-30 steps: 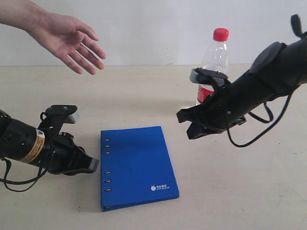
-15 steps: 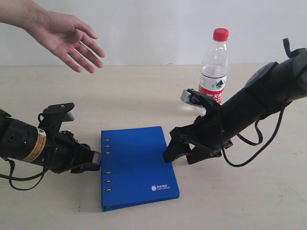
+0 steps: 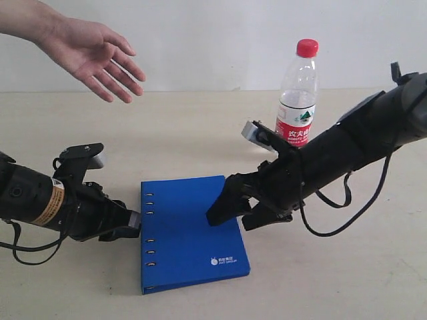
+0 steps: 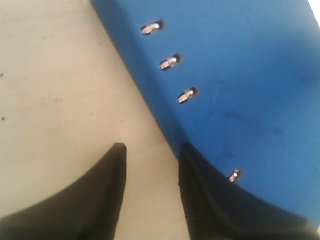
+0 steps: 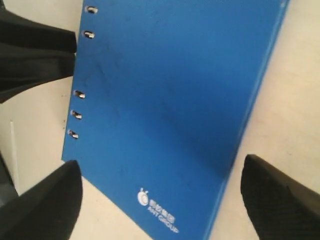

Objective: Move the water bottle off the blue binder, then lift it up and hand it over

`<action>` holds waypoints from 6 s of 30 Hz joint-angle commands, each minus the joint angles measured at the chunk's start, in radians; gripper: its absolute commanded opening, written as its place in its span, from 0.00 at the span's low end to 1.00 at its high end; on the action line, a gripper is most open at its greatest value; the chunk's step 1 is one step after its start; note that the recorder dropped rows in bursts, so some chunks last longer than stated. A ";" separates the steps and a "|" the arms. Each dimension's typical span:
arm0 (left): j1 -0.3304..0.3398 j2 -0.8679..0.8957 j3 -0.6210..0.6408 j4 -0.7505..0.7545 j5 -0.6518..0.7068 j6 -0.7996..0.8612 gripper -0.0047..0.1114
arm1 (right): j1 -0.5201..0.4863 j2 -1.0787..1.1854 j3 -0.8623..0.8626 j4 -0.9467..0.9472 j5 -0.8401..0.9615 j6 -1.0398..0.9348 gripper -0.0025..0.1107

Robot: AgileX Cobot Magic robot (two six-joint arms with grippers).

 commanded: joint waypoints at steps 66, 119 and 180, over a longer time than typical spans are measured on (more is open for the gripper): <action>-0.009 -0.080 0.055 -0.251 0.086 0.196 0.34 | 0.175 -0.228 -0.022 -0.023 -0.213 0.040 0.02; 0.003 0.103 0.194 -0.955 -0.600 0.391 0.77 | 0.136 -0.379 -0.022 0.133 -0.263 0.026 0.02; 0.330 -0.312 0.525 -0.704 -0.700 0.496 0.86 | 0.138 -0.330 -0.022 0.371 -0.190 -0.022 0.02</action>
